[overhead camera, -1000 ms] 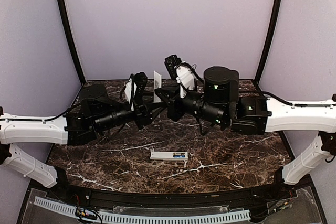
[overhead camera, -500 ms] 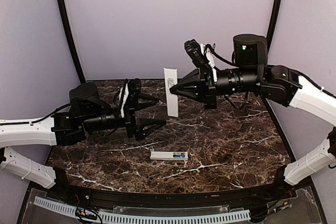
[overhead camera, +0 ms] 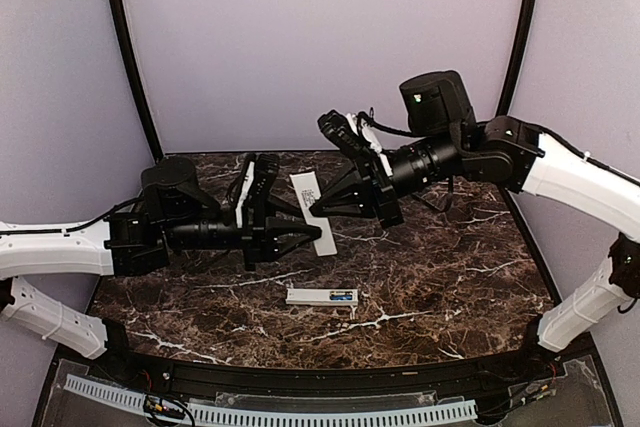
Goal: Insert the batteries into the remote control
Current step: Pass from the right arm to the left
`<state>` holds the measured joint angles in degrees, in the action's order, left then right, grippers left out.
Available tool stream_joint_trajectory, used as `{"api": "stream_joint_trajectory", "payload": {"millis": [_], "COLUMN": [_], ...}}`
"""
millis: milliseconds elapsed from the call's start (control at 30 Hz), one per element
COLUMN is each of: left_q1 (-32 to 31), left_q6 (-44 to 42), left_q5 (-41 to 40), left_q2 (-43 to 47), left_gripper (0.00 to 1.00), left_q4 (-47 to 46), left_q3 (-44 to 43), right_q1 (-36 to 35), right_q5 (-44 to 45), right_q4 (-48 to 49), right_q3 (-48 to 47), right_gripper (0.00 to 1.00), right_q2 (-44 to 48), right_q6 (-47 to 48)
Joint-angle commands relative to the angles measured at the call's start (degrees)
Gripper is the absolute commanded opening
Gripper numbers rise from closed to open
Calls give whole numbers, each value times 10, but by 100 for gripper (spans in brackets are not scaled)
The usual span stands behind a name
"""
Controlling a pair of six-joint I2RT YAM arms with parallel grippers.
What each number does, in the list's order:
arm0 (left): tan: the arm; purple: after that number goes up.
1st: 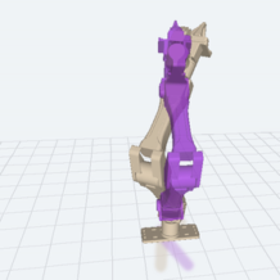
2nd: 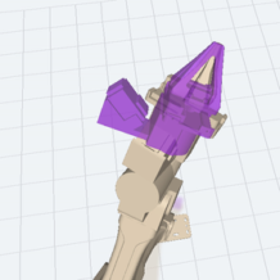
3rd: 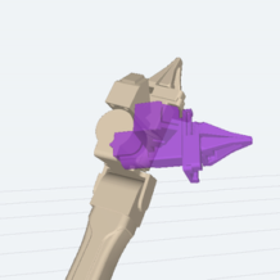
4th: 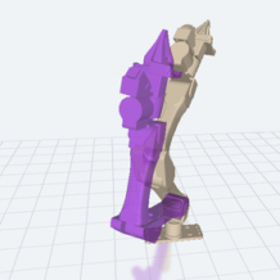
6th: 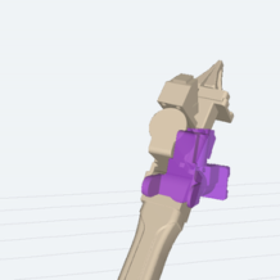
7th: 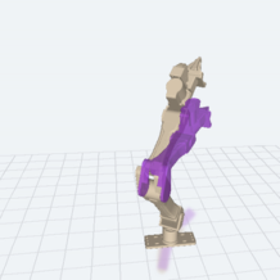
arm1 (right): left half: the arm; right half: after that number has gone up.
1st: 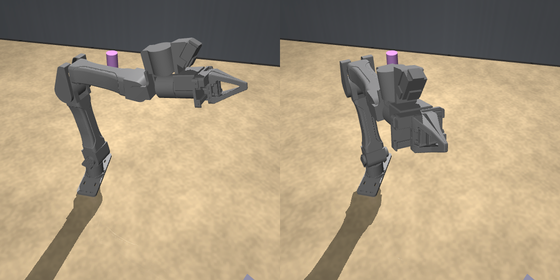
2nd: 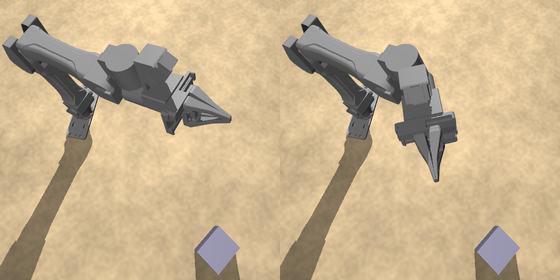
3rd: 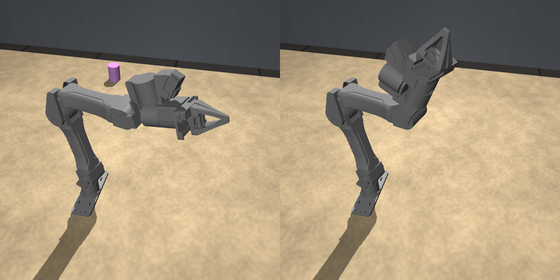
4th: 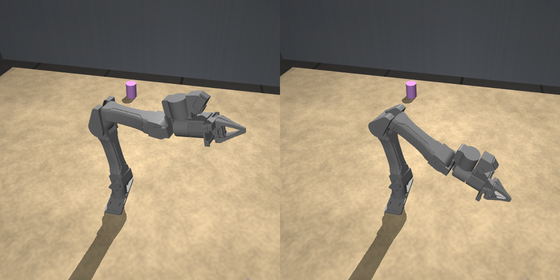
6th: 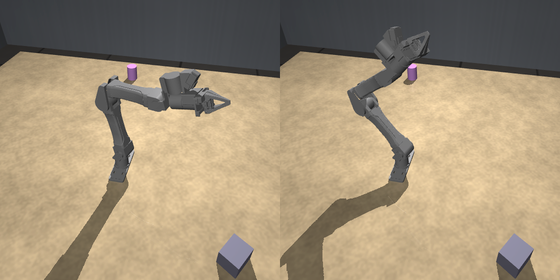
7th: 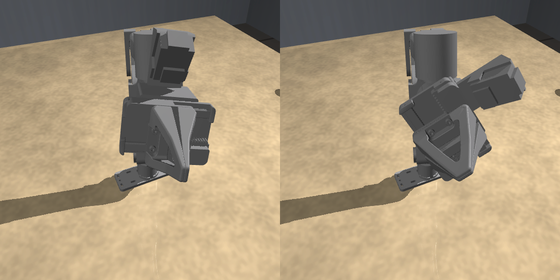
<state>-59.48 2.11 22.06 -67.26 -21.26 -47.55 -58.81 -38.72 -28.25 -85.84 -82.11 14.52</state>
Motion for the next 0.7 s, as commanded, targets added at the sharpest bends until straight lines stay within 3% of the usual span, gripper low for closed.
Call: {"api": "stream_joint_trajectory", "payload": {"millis": [0, 33, 200, 300, 367, 500, 667], "left_q1": [0, 0, 0, 0, 0, 0, 0], "left_q6": [9, 9, 18, 34, 48, 87, 121], "left_q5": [1, 1, -7, -28, -52, -145, -224], "left_q2": [-10, -11, -8, -5, 0, 23, 44], "left_gripper": [10, 2, 0, 0, 0, 0, 0], "left_q4": [-13, -14, -40, -70, -104, -231, -322], "left_q3": [-19, -18, -7, 2, 13, 55, 78], "right_q1": [0, 0, 0, 1, 6, 37, 43], "right_q5": [-20, -19, -3, 63, 134, 176, 182], "right_q4": [-7, -7, -4, 34, 74, 241, 551], "right_q3": [-20, -20, -18, -2, 19, 138, 294], "right_gripper": [0, 0, 0, 33, 48, 63, 62], "right_q2": [-6, -6, -5, 11, 37, 107, 148], "right_q6": [6, 7, -2, -33, -65, -167, -357]}}
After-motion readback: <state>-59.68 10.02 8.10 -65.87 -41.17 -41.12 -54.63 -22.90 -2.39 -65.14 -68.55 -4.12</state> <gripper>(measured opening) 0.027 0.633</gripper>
